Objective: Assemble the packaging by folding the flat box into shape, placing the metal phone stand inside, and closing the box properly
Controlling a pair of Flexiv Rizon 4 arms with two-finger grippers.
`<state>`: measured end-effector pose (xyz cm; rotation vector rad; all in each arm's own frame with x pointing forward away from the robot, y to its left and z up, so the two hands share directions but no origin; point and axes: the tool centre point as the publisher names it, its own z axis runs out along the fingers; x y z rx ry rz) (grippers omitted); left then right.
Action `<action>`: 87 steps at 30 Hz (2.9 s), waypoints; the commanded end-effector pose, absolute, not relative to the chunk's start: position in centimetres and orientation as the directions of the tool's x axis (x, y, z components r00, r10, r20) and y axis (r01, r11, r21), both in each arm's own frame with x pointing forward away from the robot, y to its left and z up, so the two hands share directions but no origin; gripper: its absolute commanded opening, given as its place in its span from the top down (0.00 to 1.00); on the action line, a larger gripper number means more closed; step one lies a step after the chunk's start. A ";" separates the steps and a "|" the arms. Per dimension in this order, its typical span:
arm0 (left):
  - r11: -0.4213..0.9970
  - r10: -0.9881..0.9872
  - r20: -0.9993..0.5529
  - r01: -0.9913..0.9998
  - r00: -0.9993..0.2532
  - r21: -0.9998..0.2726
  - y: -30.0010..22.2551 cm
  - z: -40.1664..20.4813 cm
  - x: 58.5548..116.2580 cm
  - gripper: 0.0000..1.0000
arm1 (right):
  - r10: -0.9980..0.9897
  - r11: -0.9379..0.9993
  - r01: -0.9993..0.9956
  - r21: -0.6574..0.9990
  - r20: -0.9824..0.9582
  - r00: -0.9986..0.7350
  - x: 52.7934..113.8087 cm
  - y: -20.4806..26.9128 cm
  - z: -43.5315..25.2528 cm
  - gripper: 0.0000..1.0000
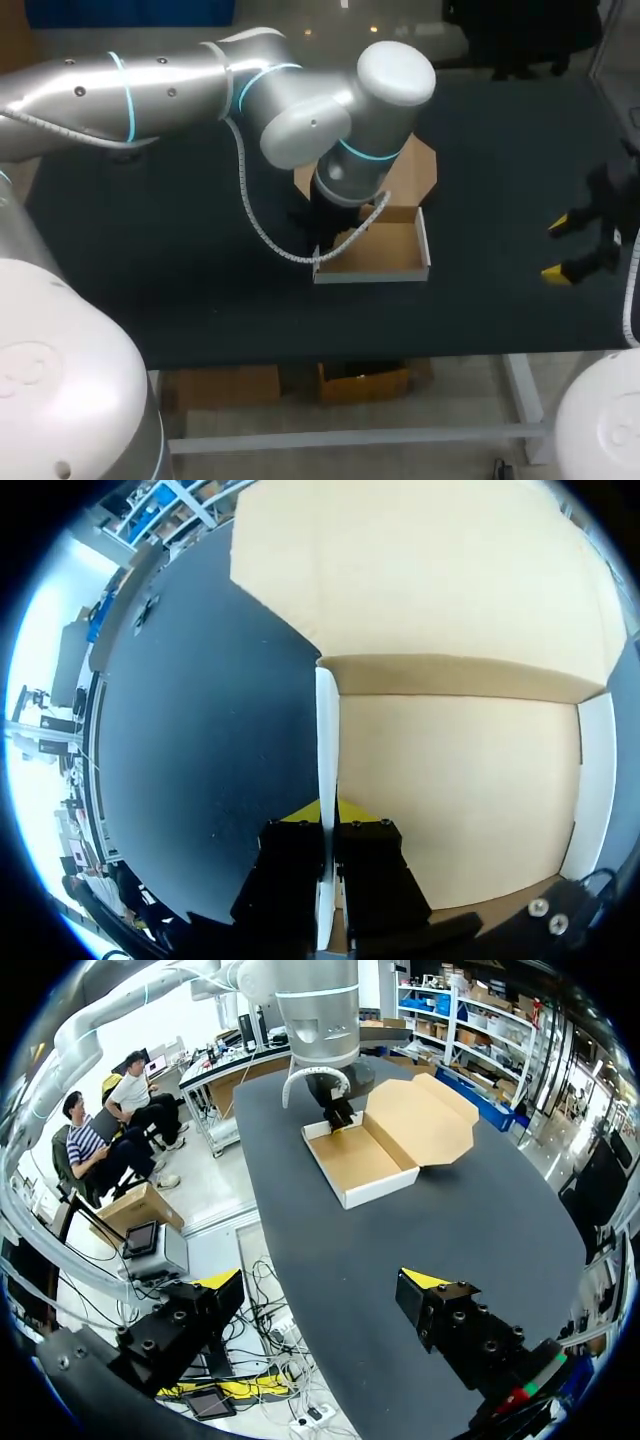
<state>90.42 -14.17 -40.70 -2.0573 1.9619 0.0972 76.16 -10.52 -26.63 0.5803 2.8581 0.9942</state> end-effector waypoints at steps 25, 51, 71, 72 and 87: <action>0.004 -0.989 0.144 -0.986 -0.028 -0.168 -13.0 -38.9 89.8 0.23 | 0.367 0.719 0.327 0.613 0.065 -0.928 76.1 -10.6 -26.6 0.00; 0.301 -0.787 0.420 -0.875 -0.452 -0.379 -11.2 -32.5 85.5 0.00 | 0.367 0.719 0.327 0.613 0.065 -0.928 76.1 -10.6 -26.6 0.00; 0.514 -0.616 0.332 -0.683 -0.715 -0.518 -8.0 -28.2 81.0 0.00 | 0.367 0.719 0.327 0.613 0.065 -0.928 76.1 -10.6 -26.6 0.00; 0.520 -0.611 0.330 -0.679 -0.719 -0.517 -7.8 -28.0 80.8 0.00 | 0.367 0.719 0.327 0.613 0.065 -0.928 76.1 -10.6 -26.6 0.00; 0.499 -0.648 0.337 -0.715 -0.683 -0.489 -6.6 -25.0 77.4 0.00 | 0.448 0.668 0.435 0.604 0.141 -0.883 75.4 -11.5 -25.7 0.00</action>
